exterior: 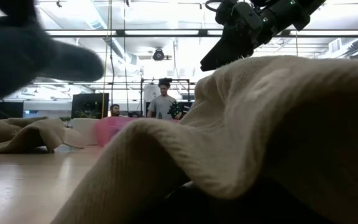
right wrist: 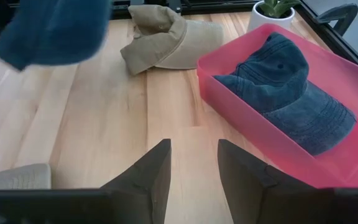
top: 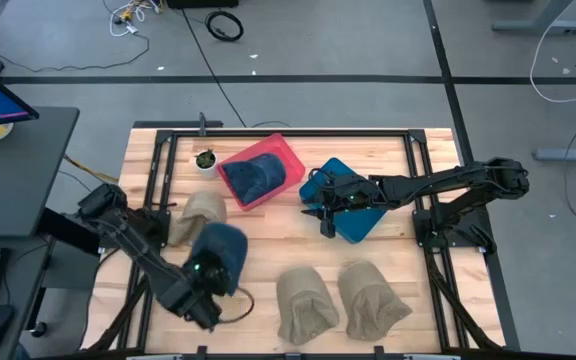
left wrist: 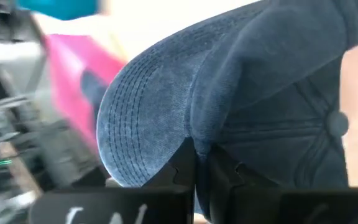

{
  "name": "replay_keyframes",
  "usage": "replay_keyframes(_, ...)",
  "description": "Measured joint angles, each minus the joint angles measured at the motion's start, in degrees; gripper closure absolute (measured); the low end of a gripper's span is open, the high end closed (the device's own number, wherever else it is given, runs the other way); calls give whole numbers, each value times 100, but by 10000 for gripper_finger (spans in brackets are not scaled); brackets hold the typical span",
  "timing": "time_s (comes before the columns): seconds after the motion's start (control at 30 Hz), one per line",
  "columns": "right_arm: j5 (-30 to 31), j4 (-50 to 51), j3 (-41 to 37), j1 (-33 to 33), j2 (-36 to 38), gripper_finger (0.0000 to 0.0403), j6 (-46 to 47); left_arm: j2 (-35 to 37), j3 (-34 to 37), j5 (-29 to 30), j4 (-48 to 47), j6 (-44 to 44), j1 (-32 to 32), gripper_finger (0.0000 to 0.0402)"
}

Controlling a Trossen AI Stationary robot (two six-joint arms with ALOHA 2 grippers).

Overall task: Pick & Place hat
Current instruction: Put the blue cap into the red bin

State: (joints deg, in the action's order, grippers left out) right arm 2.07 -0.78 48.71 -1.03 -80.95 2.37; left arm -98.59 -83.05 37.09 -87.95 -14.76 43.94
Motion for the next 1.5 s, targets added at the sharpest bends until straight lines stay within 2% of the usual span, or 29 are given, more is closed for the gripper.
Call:
replay_keyframes(0.1, 0, 26, 0, 12, 0, 269, 15, 102, -7, 45, -146, 654, -457, 389)
replay_keyframes(0.33, 0, 59, 0, 55, 0, 269, 24, 569, 29, 61, 63, 3115, -1850, 389)
replay_keyframes(0.5, -2, 113, 0, 150, 1, 269, 26, 993, 24, 2, 1004, 5011, -3165, 394)
replay_keyframes(0.6, -3, 174, 0, 218, 2, 269, 27, 1178, 24, -428, 1769, 6274, -3961, 392)
replay_keyframes(0.77, -3, 232, 0, 301, 2, 269, 20, 1186, 23, -1623, 2845, 8254, -5191, 394)
replay_keyframes(0.9, -3, 232, 0, 303, 2, 269, 20, 913, 27, -2939, 3344, 9029, -6156, 393)
replay_keyframes(1.1, -3, 238, 0, 303, 2, 269, 18, 264, 24, -3747, 4237, 9972, -7106, 393)
replay_keyframes(1.27, -3, 249, 0, 303, 2, 269, 17, -354, 24, -3920, 4434, 10435, -7443, 391)
replay_keyframes(1.5, -2, 254, 0, 303, 2, 269, 15, -1102, 24, -3933, 4761, 10718, -7508, 388)
